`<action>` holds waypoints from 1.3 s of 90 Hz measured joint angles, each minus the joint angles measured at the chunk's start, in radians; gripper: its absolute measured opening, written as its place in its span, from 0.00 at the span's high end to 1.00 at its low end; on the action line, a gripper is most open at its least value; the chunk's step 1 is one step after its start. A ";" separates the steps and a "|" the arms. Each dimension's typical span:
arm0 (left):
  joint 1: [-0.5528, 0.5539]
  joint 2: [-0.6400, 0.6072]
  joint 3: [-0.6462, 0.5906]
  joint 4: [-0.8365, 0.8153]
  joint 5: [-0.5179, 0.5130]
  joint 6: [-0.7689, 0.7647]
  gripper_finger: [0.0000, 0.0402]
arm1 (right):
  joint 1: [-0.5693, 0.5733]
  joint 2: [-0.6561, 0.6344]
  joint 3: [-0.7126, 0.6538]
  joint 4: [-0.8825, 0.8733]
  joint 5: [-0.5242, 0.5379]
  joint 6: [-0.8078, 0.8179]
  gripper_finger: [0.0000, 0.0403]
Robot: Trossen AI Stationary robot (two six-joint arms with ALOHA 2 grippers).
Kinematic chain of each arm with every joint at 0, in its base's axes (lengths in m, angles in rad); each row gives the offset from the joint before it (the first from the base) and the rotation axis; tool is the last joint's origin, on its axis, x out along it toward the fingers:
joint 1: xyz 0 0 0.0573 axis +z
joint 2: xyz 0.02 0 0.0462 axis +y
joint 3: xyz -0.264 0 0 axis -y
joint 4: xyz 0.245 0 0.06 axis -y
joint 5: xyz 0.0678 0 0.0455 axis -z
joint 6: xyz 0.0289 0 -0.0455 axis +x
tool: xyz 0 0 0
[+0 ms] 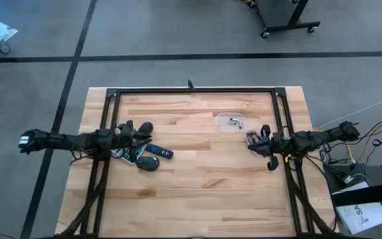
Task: Insert battery
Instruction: Return to Home Position
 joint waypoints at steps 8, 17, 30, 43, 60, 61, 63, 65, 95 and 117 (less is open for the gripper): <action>0.000 0.007 0.000 0.000 0.000 0.000 0.85 | 0.000 0.000 0.000 0.000 0.000 0.000 1.00; 0.000 0.013 0.000 0.001 0.000 0.000 0.85 | 0.000 0.000 0.000 0.000 0.000 0.000 1.00; 0.000 0.019 0.000 0.001 0.000 0.000 0.85 | 0.000 0.000 0.000 0.000 0.000 0.000 1.00; 0.000 0.024 0.000 0.001 0.000 0.000 0.85 | 0.000 0.000 0.000 0.000 0.000 0.000 1.00; 0.000 0.024 0.000 0.001 0.000 0.000 0.85 | 0.000 0.000 0.000 0.000 0.000 0.000 1.00; 0.000 0.024 0.000 0.001 0.000 0.000 0.85 | 0.000 0.000 0.000 0.000 0.000 0.000 1.00; 0.000 0.024 0.000 0.001 0.000 0.000 0.85 | 0.000 0.000 0.000 0.000 0.000 0.000 1.00; 0.000 0.024 0.000 0.001 0.000 0.000 0.85 | 0.000 0.000 0.000 0.000 0.000 0.000 1.00; 0.000 0.025 0.000 0.001 0.000 0.000 0.85 | 0.000 0.000 0.000 0.000 0.000 0.000 1.00; 0.000 0.025 0.000 0.001 0.000 0.000 0.85 | 0.000 0.000 0.000 0.000 0.000 0.000 1.00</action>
